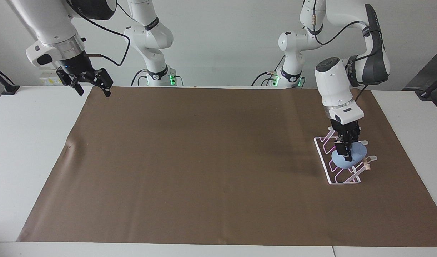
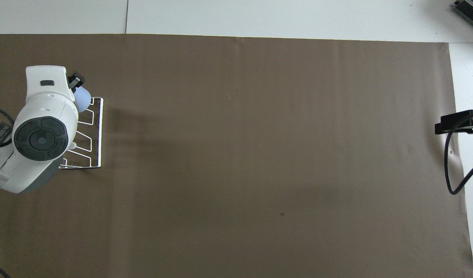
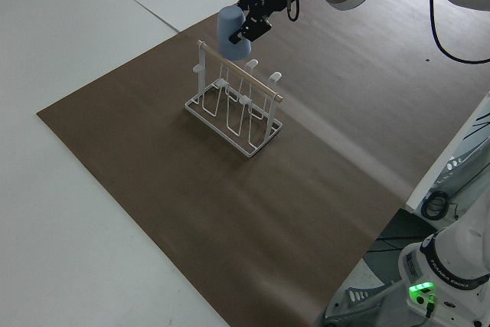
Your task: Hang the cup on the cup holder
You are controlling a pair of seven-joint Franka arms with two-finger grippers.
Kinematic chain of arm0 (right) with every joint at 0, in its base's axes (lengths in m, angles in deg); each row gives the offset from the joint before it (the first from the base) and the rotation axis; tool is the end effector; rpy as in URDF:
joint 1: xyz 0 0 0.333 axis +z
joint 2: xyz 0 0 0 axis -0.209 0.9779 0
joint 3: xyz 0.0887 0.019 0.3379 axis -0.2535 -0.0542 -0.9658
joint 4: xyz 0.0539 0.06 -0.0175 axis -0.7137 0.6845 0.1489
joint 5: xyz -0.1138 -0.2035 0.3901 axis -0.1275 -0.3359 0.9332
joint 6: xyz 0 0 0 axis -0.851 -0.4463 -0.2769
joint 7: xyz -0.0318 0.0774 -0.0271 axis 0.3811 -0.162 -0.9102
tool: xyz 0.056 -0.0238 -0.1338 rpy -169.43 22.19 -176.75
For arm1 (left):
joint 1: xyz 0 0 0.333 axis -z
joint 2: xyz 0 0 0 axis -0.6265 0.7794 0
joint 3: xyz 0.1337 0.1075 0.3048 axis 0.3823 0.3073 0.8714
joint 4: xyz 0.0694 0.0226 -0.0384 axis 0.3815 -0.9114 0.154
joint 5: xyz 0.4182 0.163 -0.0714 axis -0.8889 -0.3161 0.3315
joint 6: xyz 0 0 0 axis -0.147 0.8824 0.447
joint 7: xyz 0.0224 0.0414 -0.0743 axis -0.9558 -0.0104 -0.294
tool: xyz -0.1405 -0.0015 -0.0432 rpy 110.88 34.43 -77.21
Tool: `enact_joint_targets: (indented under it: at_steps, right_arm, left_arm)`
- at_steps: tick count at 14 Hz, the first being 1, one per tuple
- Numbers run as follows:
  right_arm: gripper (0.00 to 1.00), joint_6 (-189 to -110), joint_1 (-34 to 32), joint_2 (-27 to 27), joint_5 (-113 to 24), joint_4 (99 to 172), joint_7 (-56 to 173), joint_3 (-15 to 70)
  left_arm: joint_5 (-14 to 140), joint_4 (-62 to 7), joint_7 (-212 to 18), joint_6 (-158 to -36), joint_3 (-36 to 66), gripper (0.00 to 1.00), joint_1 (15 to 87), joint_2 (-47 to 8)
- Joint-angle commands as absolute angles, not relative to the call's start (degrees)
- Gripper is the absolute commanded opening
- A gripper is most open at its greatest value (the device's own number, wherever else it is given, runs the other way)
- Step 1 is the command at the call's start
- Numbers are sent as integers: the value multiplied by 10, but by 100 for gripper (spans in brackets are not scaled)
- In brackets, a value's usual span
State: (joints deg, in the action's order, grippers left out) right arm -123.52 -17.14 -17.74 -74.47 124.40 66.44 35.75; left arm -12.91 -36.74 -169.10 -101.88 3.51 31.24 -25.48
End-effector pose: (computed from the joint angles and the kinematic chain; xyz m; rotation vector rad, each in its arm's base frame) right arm 0.6005 -0.0596 0.6237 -3.1300 0.1652 -0.0297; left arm 0.6628 -0.0678 0.4092 -2.5824 -1.0602 -1.0091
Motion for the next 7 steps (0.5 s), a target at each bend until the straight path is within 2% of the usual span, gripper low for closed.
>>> enact_joint_targets:
  at_steps: [1, 3, 6, 7]
  right_arm:
    - [100, -1224, -176, -184, -756, 1246, 674, 353]
    - [100, -1216, -172, -186, -752, 1248, 676, 352]
    - [100, -1211, -167, -184, -760, 1241, 687, 347]
    - [100, -1209, -168, -183, -759, 1241, 693, 347]
  left_arm:
    - [-145, -398, -1687, -1044, 32, 0, 299, -273]
    - [-145, -402, -1687, -1045, 31, 1, 299, -273]
    - [-145, -402, -1685, -1047, 31, 20, 301, -273]
    - [-145, -402, -1685, -1047, 30, 33, 302, -273]
